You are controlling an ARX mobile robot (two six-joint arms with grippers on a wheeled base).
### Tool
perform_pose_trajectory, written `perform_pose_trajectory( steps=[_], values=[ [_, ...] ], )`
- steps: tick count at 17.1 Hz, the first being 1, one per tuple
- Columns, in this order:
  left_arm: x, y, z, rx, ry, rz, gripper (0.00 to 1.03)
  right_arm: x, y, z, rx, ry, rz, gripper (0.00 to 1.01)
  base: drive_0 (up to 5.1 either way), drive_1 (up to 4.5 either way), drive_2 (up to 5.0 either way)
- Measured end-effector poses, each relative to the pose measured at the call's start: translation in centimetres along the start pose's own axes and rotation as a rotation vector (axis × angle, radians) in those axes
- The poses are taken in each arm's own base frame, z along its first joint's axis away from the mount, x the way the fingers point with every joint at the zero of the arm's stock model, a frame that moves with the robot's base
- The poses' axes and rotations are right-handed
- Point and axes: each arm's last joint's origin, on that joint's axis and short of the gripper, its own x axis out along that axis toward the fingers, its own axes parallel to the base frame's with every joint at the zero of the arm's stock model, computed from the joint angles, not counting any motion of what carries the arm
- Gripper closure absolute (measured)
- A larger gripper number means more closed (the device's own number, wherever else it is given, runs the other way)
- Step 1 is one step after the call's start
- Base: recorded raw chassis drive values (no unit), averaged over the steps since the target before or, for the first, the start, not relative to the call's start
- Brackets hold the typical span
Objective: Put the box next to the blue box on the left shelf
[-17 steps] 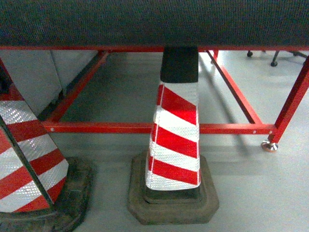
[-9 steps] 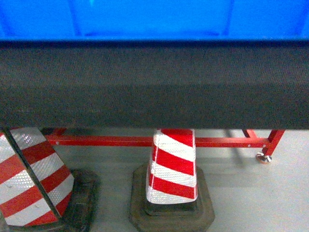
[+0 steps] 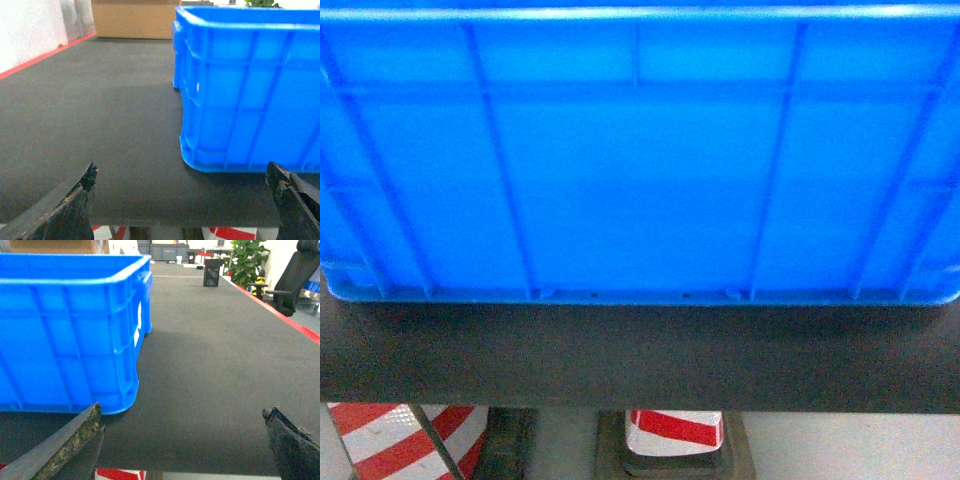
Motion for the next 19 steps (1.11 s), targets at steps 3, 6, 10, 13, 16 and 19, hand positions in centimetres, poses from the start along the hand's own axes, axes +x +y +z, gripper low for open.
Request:
perform_pose_trajectory(
  steps=[3,6,10,13,16,19],
  values=[
    [0.0,0.0,0.02,0.001,-0.001,-0.001,0.05,0.0,0.0,-0.01,0.0,0.002,0.0,0.03,0.0,0.0,0.0],
    [0.0,0.0,0.06,0.0,-0.005,-0.001,0.05,0.0,0.0,0.03,0.0,-0.003,0.0,0.03,0.0,0.0,0.0],
    [0.0,0.0,0.03,0.001,-0.002,-0.001,0.05,0.0,0.0,-0.02,0.0,0.002,0.0,0.03,0.0,0.0,0.0],
    [0.0,0.0,0.02,0.001,-0.001,0.0,0.05,0.0,0.0,-0.02,0.0,0.002,0.0,0.03,0.0,0.0,0.0],
    [0.0,0.0,0.02,0.001,-0.001,0.0,0.05,0.0,0.0,-0.01,0.0,0.002,0.0,0.03,0.0,0.0,0.0],
    [0.0,0.0,0.02,0.001,-0.001,0.0,0.05,0.0,0.0,-0.02,0.0,0.002,0.0,0.03,0.0,0.0,0.0]
  ],
)
